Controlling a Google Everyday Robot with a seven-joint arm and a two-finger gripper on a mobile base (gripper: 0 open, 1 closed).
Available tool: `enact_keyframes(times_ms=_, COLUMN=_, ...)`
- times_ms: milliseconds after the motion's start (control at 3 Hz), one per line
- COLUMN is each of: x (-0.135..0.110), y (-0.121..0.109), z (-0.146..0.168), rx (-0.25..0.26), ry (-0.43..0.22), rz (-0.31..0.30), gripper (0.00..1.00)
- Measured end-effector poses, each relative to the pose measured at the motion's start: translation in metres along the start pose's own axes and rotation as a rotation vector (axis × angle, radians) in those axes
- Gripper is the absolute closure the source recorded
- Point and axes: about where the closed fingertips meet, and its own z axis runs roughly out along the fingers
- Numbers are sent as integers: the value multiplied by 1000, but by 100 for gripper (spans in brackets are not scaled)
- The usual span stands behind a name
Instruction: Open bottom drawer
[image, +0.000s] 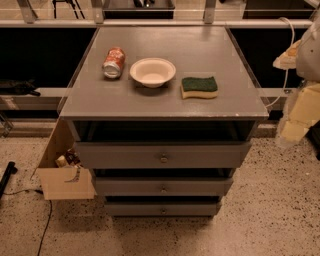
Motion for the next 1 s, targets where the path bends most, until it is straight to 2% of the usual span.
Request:
enact_keyframes(times_ms=333, x=0, y=0, z=0, rx=0, ry=0, rz=0, gripper=0)
enact_keyframes(times_ms=667, x=-2, y=-2, z=8, rx=-2, ry=-38, rz=14, gripper=0)
enact_keyframes(times_ms=1000, x=6, y=-4, z=35, rx=-19, ry=-159, rz=91, gripper=0)
